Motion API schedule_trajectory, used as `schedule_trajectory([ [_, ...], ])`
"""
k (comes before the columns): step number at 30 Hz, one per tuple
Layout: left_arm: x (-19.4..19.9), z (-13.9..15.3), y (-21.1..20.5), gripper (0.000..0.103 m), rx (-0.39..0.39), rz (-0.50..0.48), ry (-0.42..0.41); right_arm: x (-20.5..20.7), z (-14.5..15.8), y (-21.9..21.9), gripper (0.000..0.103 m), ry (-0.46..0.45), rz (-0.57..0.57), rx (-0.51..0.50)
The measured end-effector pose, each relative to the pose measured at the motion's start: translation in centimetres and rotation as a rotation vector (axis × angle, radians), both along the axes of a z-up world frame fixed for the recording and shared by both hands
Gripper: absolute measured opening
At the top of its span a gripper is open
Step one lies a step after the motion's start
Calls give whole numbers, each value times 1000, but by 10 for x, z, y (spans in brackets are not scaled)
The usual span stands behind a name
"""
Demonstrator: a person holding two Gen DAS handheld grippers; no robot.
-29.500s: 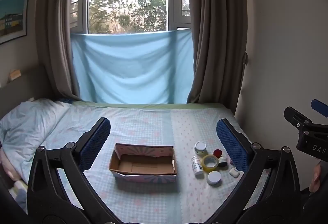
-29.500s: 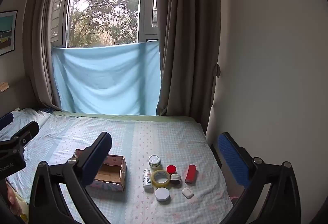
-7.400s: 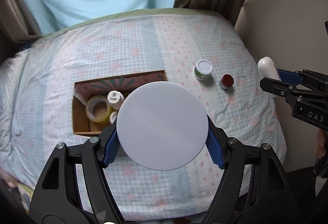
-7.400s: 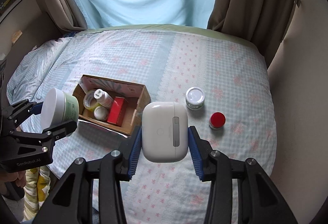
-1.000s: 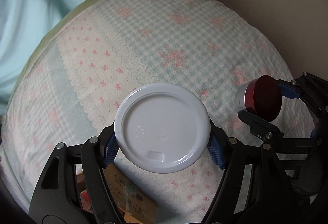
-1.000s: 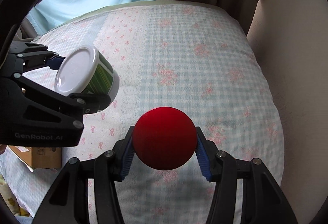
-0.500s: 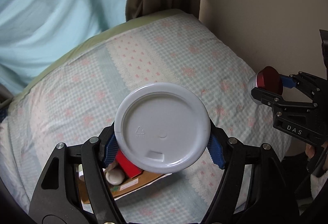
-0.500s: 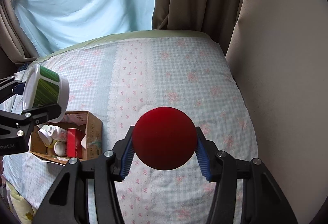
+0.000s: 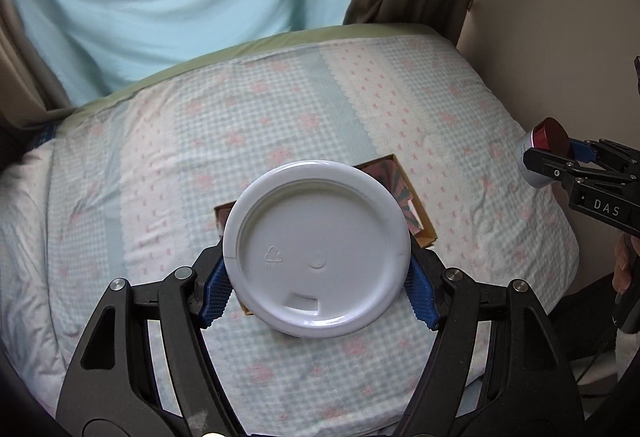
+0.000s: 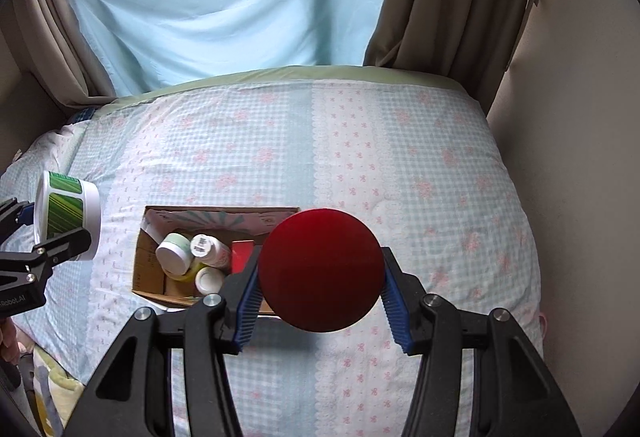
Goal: Organize rigid objects
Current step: 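Carry the green jar to the cardboard box while the right gripper carries the red ball, then release the green jar into the box while the right gripper releases the red ball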
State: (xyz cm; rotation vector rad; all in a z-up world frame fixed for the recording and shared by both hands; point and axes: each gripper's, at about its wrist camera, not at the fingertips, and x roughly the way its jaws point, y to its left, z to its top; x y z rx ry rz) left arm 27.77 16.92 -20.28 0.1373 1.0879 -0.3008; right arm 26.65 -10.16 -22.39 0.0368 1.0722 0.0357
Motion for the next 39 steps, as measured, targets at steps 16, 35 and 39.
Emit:
schedule_trajectory([
  [16, 20, -77, 65, 69, -36, 151, 120, 28, -53, 96, 50, 107, 62, 119],
  [35, 64, -207, 5, 69, 30, 28, 365, 101, -195, 89, 50, 361, 62, 137],
  [39, 70, -223, -11, 69, 45, -19, 398, 107, -216, 84, 50, 406, 56, 138],
])
